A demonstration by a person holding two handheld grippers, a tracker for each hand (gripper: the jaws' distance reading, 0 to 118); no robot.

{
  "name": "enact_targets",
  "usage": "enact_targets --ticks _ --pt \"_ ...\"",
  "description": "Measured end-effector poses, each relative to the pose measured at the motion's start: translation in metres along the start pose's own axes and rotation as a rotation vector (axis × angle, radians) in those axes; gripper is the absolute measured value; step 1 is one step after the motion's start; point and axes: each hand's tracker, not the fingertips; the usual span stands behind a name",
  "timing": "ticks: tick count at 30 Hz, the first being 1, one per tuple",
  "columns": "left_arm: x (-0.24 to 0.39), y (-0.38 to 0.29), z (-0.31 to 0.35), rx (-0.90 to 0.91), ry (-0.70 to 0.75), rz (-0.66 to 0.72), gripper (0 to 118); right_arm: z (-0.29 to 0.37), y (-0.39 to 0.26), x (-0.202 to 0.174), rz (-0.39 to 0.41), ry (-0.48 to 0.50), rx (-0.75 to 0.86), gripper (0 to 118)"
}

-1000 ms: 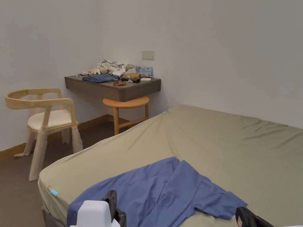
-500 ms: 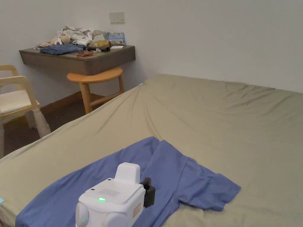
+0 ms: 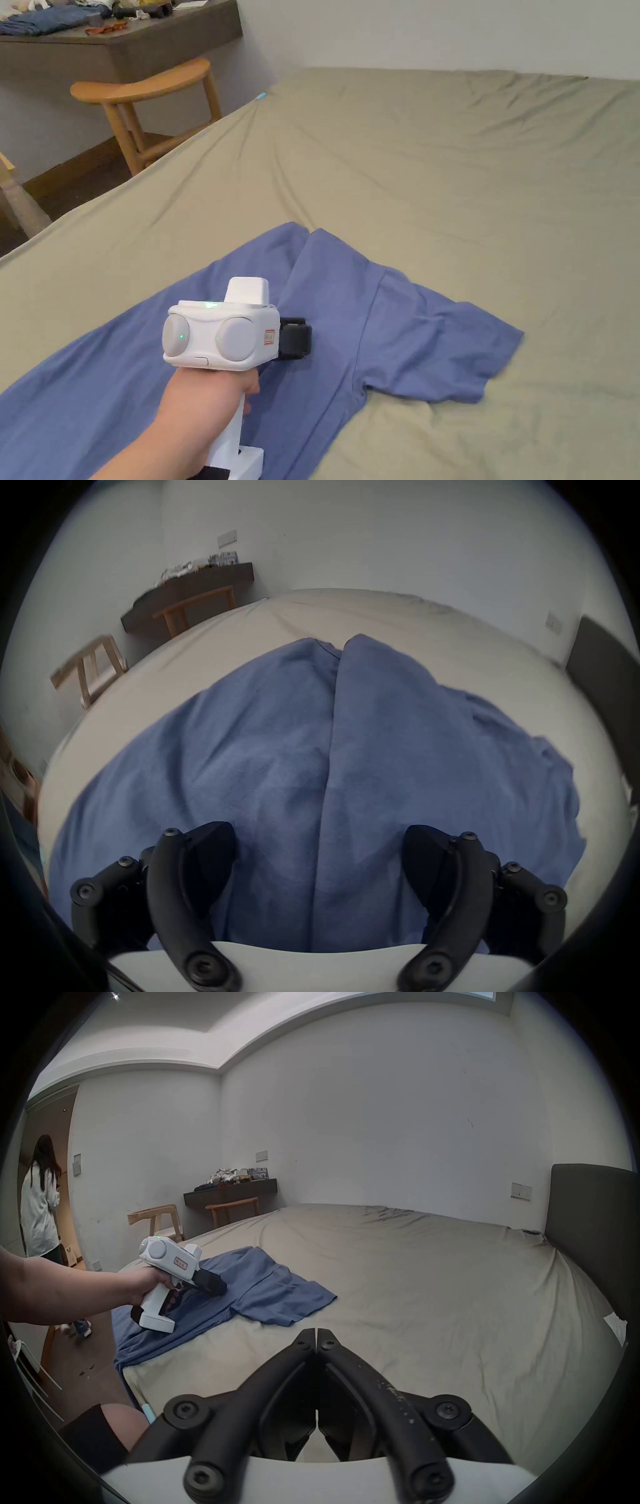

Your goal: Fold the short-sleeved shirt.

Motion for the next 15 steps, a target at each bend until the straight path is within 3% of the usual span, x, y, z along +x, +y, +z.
enact_targets --ticks 2,3,4,9,12,15 --pt "0.004 -0.007 0.012 0.048 -0.003 -0.026 58 0.0 -0.001 0.0 -0.001 0.005 -0.005 1" --pt "0.01 -0.01 0.015 0.069 0.043 -0.071 27 0.001 -0.001 0.0 0.0 0.005 -0.007 1" --pt "0.014 -0.014 0.014 0.065 0.047 -0.112 4 0.001 -0.001 0.0 0.001 0.002 -0.007 1" --pt "0.007 -0.011 0.031 0.09 0.027 -0.081 3 0.012 0.012 0.001 -0.023 0.011 0.012 1" --pt "0.012 0.0 0.064 0.205 0.04 -0.104 3 0.023 0.017 0.004 0.004 -0.002 0.032 1" --pt "0.028 0.014 0.106 0.278 -0.018 -0.122 3 0.029 0.019 0.01 -0.02 -0.016 0.058 1"
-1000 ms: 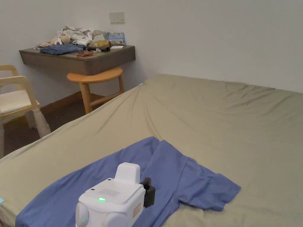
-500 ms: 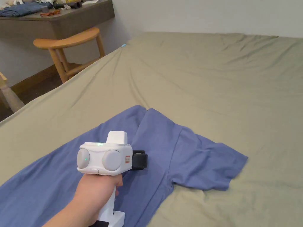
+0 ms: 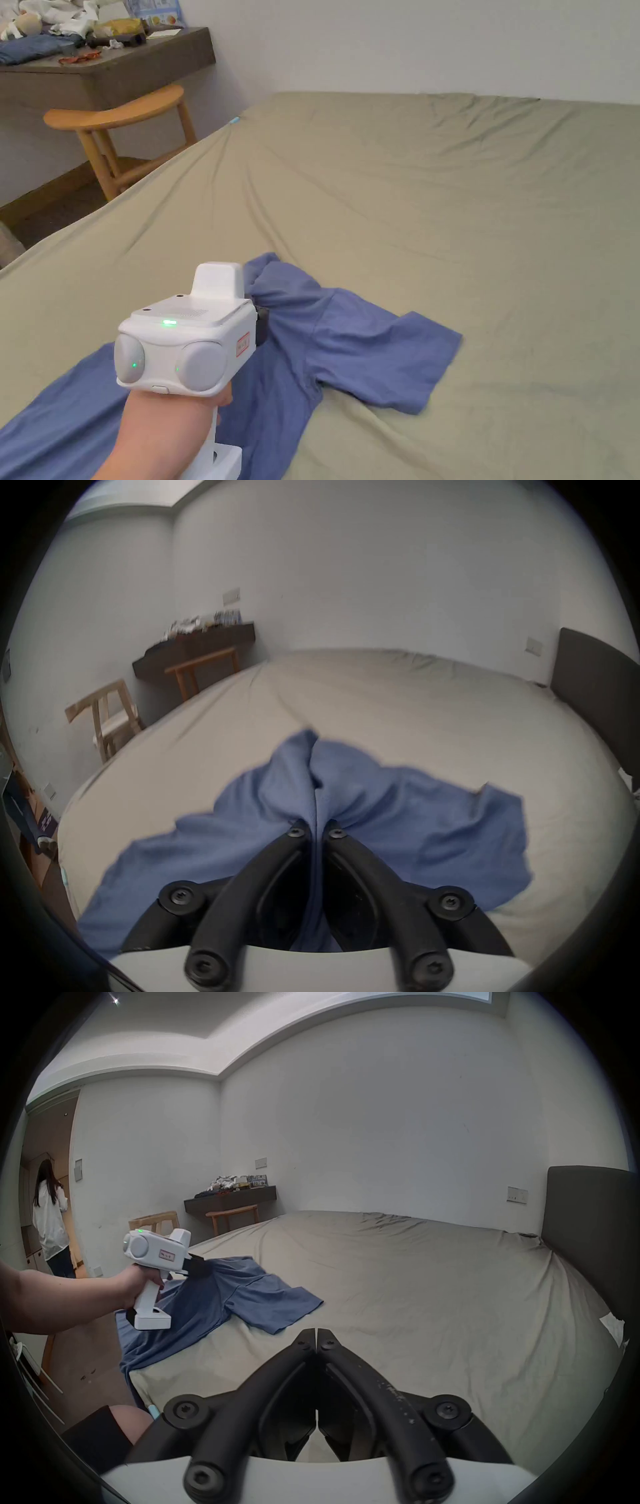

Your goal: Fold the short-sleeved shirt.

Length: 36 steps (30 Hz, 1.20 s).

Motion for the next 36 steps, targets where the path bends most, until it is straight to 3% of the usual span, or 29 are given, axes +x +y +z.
enact_targets --ticks 6,10,17,22,24,27,32,33,34,35,36 --pt "0.089 0.045 0.101 0.21 -0.204 -0.19 3 0.041 0.01 0.021 -0.037 -0.066 0.068 1" --pt "0.182 0.068 0.168 0.318 -0.428 -0.257 3 0.072 0.013 0.039 -0.061 -0.143 0.108 1" --pt "0.352 0.053 0.224 0.316 -0.718 -0.352 3 0.199 -0.009 0.075 -0.117 -0.343 0.174 1" --pt "0.446 -0.009 0.197 0.087 -0.817 -0.374 3 0.254 -0.03 0.102 -0.154 -0.464 0.168 1" --pt "0.47 -0.042 0.183 -0.019 -0.801 -0.457 3 0.269 -0.038 0.109 -0.17 -0.491 0.161 1" --pt "0.486 -0.082 0.163 -0.077 -0.742 -0.527 3 0.28 -0.051 0.116 -0.185 -0.511 0.151 1" --pt "0.483 -0.104 0.146 -0.178 -0.684 -0.469 7 0.278 -0.067 0.123 -0.225 -0.503 0.134 1" --pt "0.48 -0.105 0.146 -0.177 -0.684 -0.454 21 0.275 -0.067 0.122 -0.224 -0.499 0.131 1" --pt "0.476 -0.103 0.147 -0.192 -0.684 -0.43 45 0.272 -0.067 0.12 -0.221 -0.495 0.129 1" --pt "0.47 -0.099 0.149 -0.208 -0.694 -0.39 80 0.269 -0.066 0.119 -0.216 -0.492 0.126 1" --pt "0.462 -0.094 0.155 -0.192 -0.701 -0.363 99 0.267 -0.066 0.118 -0.211 -0.489 0.121 1"
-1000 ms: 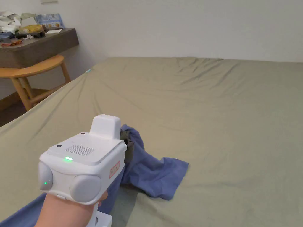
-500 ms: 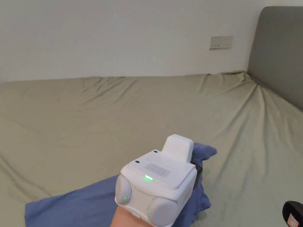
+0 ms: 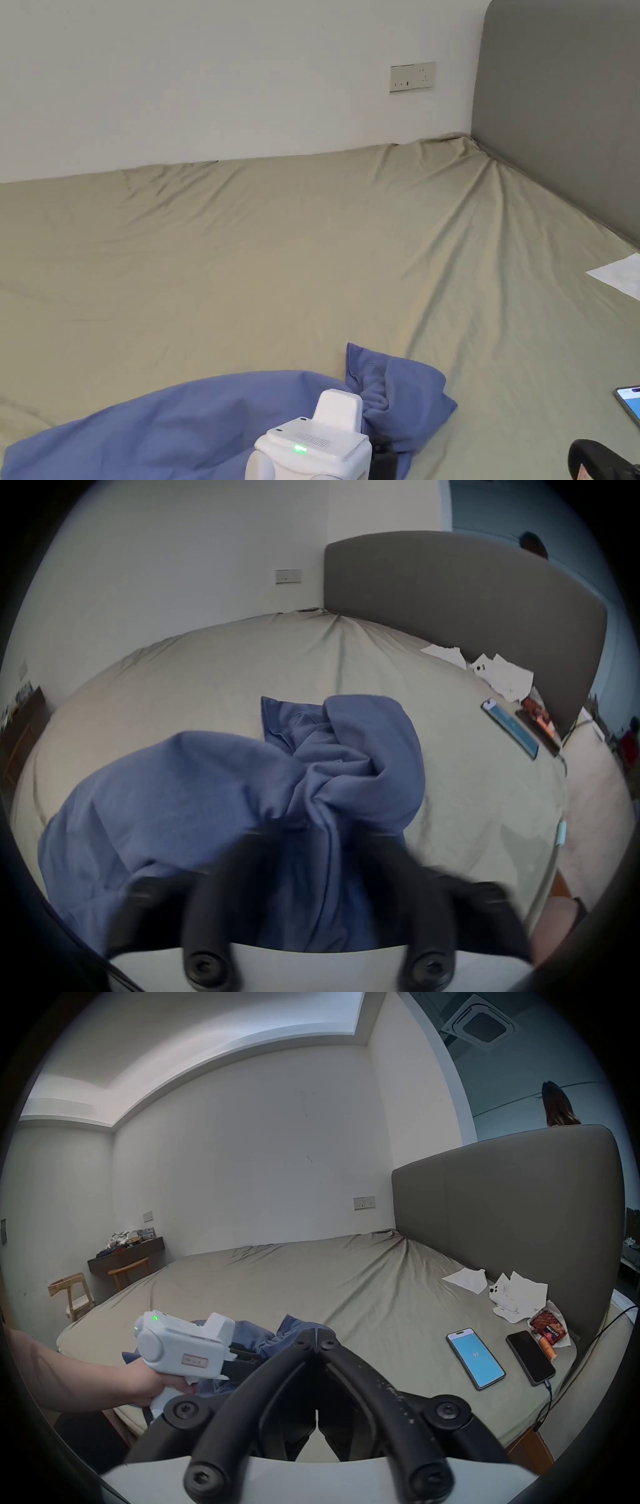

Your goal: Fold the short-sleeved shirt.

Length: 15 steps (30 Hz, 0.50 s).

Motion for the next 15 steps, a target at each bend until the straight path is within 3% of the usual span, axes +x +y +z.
enact_targets --ticks 1,2,3,8,11,13,14,15 --pt "-0.003 0.0 0.017 0.05 0.014 -0.01 107 -0.003 -0.001 -0.003 0.005 0.006 -0.002 1" --pt "-0.007 -0.001 0.037 0.122 0.022 -0.017 107 -0.006 -0.001 -0.005 0.008 0.013 0.0 1" --pt "-0.012 -0.001 0.055 0.196 0.026 -0.016 118 -0.009 -0.001 -0.007 0.007 0.02 0.001 1" --pt "-0.051 -0.025 0.163 0.391 0.125 0.089 116 -0.026 -0.005 -0.025 -0.016 0.071 -0.003 1" --pt "-0.074 -0.063 0.225 0.491 0.238 0.163 100 -0.034 -0.01 -0.04 0.064 0.096 0.007 1" --pt "-0.084 -0.092 0.255 0.511 0.32 0.21 77 -0.039 -0.014 -0.049 0.101 0.101 -0.004 1" --pt "-0.09 -0.108 0.268 0.503 0.383 0.246 52 -0.042 -0.016 -0.051 0.097 0.104 -0.01 1" --pt "-0.096 -0.12 0.276 0.495 0.438 0.275 6 -0.044 -0.017 -0.054 0.095 0.109 -0.015 1"
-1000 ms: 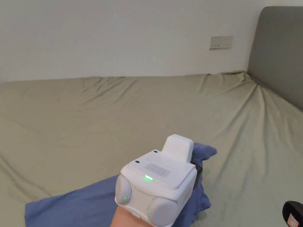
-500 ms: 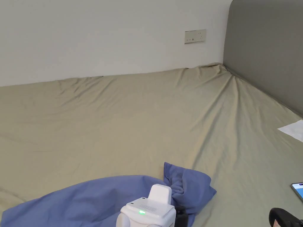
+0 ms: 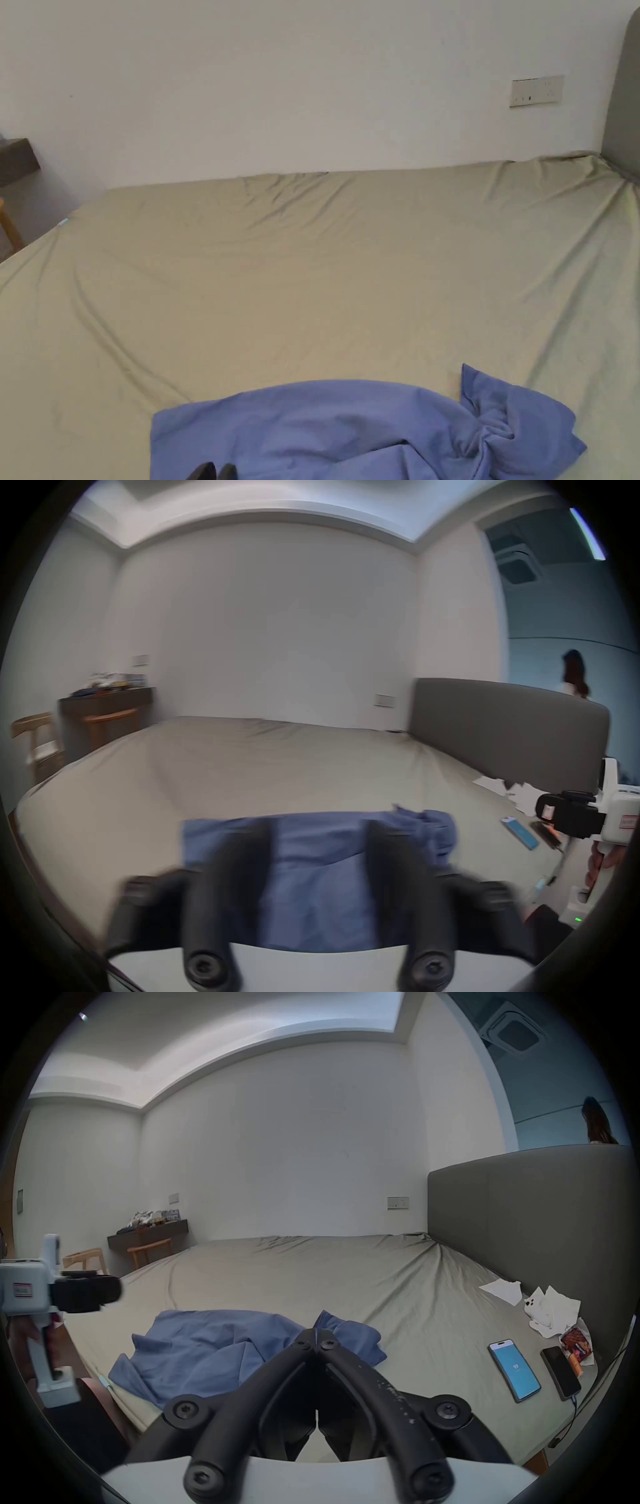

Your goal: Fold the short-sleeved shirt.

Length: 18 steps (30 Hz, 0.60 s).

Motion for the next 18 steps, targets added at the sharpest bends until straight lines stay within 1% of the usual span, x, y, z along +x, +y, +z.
enact_targets --ticks 1,2,3,4,6,9,12,13,15,16,17,18 --pt "-0.01 -0.007 0.007 -0.014 0.089 0.013 0 -0.003 -0.001 -0.002 -0.008 0.013 -0.009 1" --pt "-0.021 -0.011 0.012 -0.03 0.096 0.044 0 -0.006 -0.002 -0.004 -0.013 0.019 -0.017 1" --pt "-0.032 -0.016 0.014 -0.063 0.032 0.069 0 -0.008 -0.003 -0.006 -0.015 0.023 -0.023 1" --pt "-0.04 -0.021 0.013 -0.106 0.022 0.071 0 -0.011 -0.004 -0.009 -0.012 0.027 -0.032 1" --pt "-0.048 -0.025 0.009 -0.126 0.055 0.05 0 -0.014 -0.004 -0.013 -0.004 0.037 -0.045 1" --pt "-0.066 -0.011 -0.006 -0.121 0.062 0.057 0 -0.019 -0.003 -0.019 0.018 0.05 -0.056 1" --pt "-0.091 0.011 -0.053 -0.123 0.074 0.069 0 -0.028 -0.002 -0.022 0.035 0.053 -0.073 1" --pt "-0.101 0.02 -0.082 -0.176 0.061 0.035 0 -0.032 -0.001 -0.022 0.038 0.054 -0.077 1" --pt "-0.12 0.028 -0.129 -0.217 0.07 0.057 0 -0.038 0.002 -0.023 0.039 0.057 -0.085 1" --pt "-0.133 0.03 -0.16 -0.276 0.034 0.071 0 -0.041 0.003 -0.024 0.044 0.059 -0.086 1" --pt "-0.142 0.03 -0.187 -0.299 0.048 0.061 0 -0.043 0.004 -0.024 0.051 0.06 -0.088 1" --pt "-0.147 0.026 -0.213 -0.331 0.072 0.014 0 -0.047 0.004 -0.024 0.063 0.057 -0.091 1"
